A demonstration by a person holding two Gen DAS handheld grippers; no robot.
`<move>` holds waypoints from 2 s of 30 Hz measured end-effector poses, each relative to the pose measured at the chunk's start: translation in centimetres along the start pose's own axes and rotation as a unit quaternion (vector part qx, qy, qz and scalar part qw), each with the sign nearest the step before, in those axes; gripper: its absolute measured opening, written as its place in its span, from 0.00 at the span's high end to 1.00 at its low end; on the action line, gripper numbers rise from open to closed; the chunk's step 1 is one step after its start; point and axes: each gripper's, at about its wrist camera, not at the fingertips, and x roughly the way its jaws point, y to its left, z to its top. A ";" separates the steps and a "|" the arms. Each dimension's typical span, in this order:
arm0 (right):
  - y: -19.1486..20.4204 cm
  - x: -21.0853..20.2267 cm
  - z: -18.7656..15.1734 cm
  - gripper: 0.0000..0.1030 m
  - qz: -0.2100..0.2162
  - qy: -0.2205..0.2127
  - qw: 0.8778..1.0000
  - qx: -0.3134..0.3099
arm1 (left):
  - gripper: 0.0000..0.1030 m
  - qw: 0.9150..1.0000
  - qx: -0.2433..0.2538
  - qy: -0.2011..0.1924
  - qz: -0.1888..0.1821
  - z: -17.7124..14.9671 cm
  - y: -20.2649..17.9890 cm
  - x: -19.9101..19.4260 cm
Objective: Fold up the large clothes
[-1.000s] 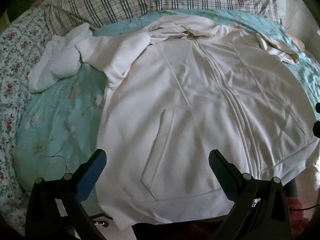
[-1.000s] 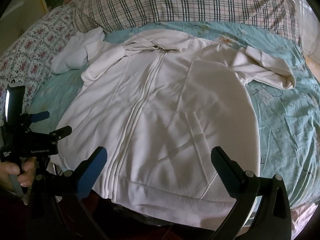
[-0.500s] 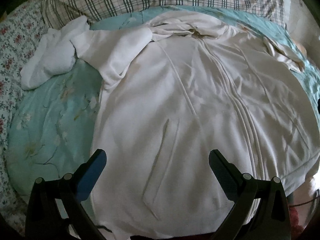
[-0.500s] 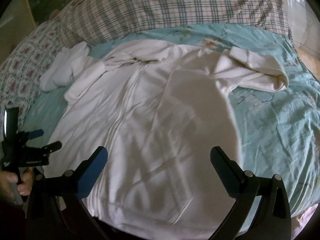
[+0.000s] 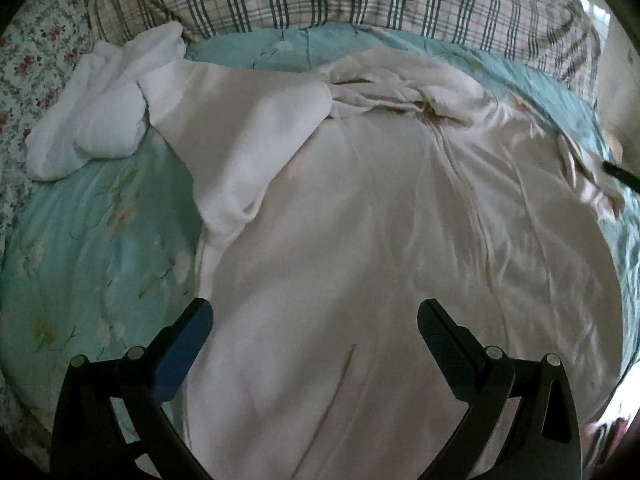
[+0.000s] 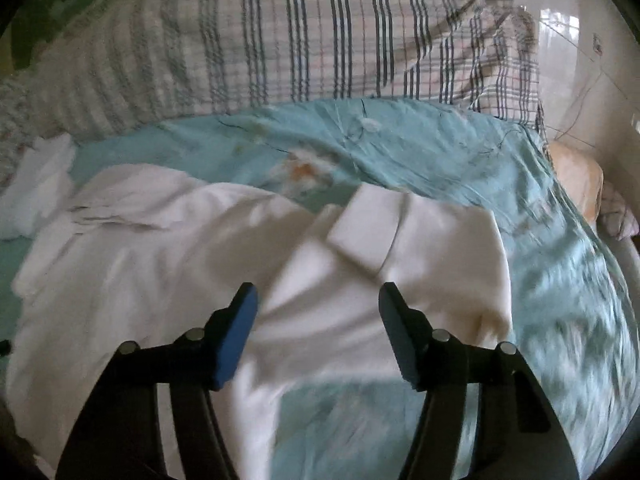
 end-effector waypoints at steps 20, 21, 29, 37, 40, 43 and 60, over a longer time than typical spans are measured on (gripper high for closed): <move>2.3 2.0 2.9 0.94 0.131 0.006 0.990 0.050 | 0.01 0.999 0.000 0.031 -0.034 1.1 -0.6 3.9; 3.6 1.8 2.7 0.94 0.153 0.007 0.987 0.051 | 0.01 0.999 -0.004 0.031 -0.044 1.0 -0.4 3.8; 19.4 4.1 1.0 0.94 0.313 0.054 0.948 0.024 | 0.01 0.990 -0.051 0.040 -0.122 0.3 2.6 3.4; 28.7 9.0 -1.6 0.94 0.338 0.116 0.934 -0.014 | 0.01 0.964 -0.101 0.053 -0.240 2.1 4.6 5.6; 29.1 10.7 -2.4 0.91 0.341 0.134 0.931 -0.012 | 0.01 0.954 -0.115 0.067 -0.270 3.3 4.5 7.7; 28.4 11.3 -2.8 0.71 0.357 0.155 0.921 0.005 | 0.02 0.949 -0.120 0.084 -0.279 4.7 3.6 9.9; 5.9 -1.7 -2.9 0.64 0.160 -0.028 0.974 0.158 | 0.96 0.978 -0.029 0.034 -0.203 8.0 -2.0 13.2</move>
